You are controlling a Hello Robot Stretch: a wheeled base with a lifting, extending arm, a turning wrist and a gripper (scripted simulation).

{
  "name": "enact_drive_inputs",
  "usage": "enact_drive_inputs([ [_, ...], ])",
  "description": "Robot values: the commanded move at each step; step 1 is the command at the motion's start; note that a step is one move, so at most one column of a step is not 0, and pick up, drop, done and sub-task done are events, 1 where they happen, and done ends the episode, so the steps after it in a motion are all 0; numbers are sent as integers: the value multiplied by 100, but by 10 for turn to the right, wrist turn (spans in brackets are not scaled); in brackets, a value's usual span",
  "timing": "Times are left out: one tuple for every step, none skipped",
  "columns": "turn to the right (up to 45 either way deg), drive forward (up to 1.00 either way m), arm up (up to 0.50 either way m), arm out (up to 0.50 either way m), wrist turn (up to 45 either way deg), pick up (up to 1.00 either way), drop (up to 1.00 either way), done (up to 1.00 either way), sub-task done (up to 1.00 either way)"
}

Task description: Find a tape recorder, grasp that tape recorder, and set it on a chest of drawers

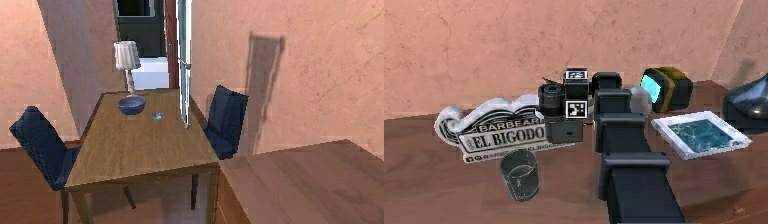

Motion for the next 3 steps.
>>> enact_drive_inputs([
  [0, 0, 0, 0, 0, 0, 100, 0, 0],
  [0, 0, 0, -10, 0, 0, 0, 0, 0],
  [0, 0, 0, 0, 0, 0, 0, 100, 0],
])
